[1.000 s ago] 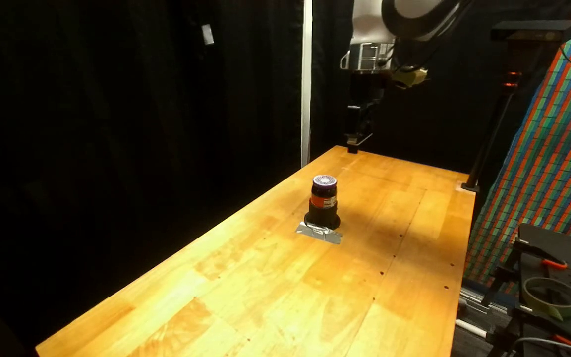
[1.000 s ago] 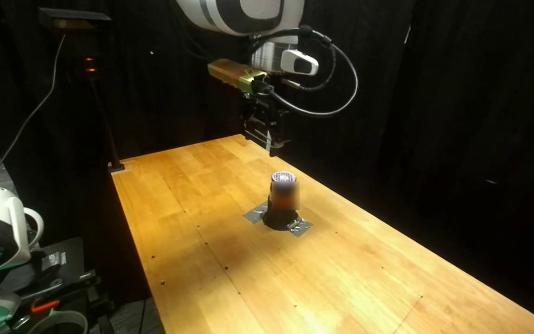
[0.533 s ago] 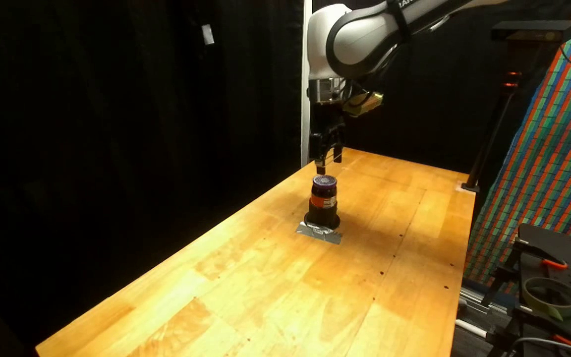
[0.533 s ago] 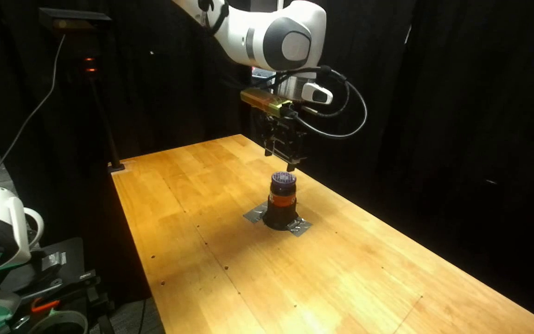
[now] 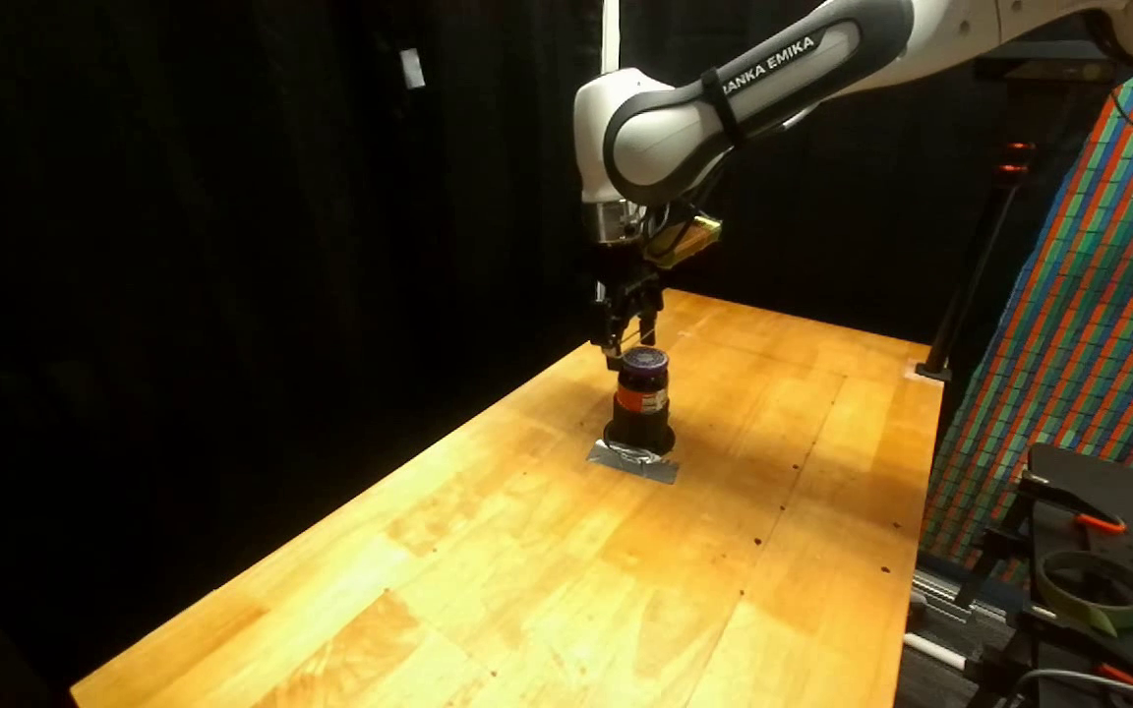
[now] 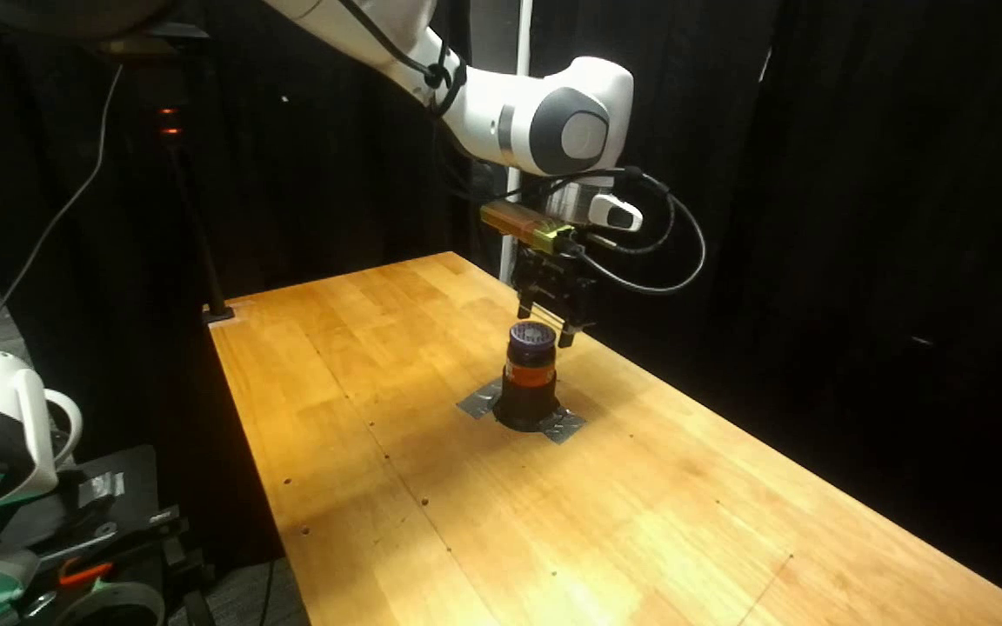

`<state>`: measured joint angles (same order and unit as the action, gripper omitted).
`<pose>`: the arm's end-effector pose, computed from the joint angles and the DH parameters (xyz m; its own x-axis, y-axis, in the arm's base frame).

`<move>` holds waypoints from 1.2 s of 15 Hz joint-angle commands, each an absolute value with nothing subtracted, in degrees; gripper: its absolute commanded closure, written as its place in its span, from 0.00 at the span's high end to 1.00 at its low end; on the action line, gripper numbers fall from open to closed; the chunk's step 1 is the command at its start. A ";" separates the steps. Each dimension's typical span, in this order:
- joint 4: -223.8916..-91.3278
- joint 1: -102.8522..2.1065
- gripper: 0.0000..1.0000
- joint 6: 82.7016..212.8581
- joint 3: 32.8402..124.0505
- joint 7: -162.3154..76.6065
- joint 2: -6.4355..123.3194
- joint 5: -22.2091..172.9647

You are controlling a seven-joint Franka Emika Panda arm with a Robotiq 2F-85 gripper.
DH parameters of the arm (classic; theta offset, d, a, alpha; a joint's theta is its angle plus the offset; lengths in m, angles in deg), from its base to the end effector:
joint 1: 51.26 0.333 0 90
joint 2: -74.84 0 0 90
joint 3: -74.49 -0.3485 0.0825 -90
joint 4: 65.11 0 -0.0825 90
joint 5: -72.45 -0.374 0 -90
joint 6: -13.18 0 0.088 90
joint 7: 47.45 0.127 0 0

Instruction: Put the rubber band on the cup

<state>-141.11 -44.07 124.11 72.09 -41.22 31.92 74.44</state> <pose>0.7259 0.1126 0.2857 0.9886 0.0623 -0.1373 0.0652 -0.9977 0.0169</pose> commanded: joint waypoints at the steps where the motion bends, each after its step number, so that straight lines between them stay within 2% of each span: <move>1: -135.81 -43.31 1.00 122.63 73.13 -40.82 28.30 75.69; 9: -134.15 -42.94 1.00 118.33 73.01 -41.00 26.38 75.46; 18: -144.32 -41.32 1.00 124.39 73.25 -39.60 32.42 77.79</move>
